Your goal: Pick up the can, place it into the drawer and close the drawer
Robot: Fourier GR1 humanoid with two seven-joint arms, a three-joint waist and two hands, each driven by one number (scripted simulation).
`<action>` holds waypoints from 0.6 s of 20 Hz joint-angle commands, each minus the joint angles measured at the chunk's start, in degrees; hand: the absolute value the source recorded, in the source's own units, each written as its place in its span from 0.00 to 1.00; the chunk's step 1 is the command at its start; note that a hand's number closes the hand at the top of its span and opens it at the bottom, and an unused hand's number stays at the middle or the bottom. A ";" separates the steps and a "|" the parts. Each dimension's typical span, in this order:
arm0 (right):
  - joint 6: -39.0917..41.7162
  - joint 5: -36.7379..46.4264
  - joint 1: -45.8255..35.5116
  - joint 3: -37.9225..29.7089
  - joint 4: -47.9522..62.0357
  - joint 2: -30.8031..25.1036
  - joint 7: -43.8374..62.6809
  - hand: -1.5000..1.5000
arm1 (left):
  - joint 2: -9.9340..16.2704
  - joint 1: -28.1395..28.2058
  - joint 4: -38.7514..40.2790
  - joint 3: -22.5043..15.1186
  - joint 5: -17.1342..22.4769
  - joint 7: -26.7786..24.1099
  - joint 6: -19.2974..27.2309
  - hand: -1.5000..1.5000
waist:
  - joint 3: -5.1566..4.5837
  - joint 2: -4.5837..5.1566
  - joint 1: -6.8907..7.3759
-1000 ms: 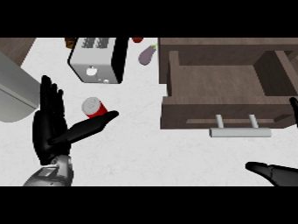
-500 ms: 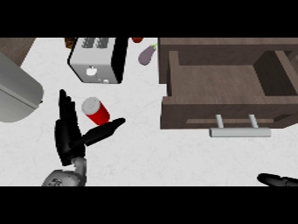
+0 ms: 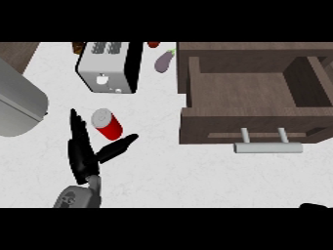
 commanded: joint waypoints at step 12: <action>-0.11 -1.63 -5.13 -3.27 -2.17 -2.06 7.56 0.00 | -0.01 -7.33 24.03 9.28 13.51 -18.89 -7.72 0.00 | 0.01 0.01 0.07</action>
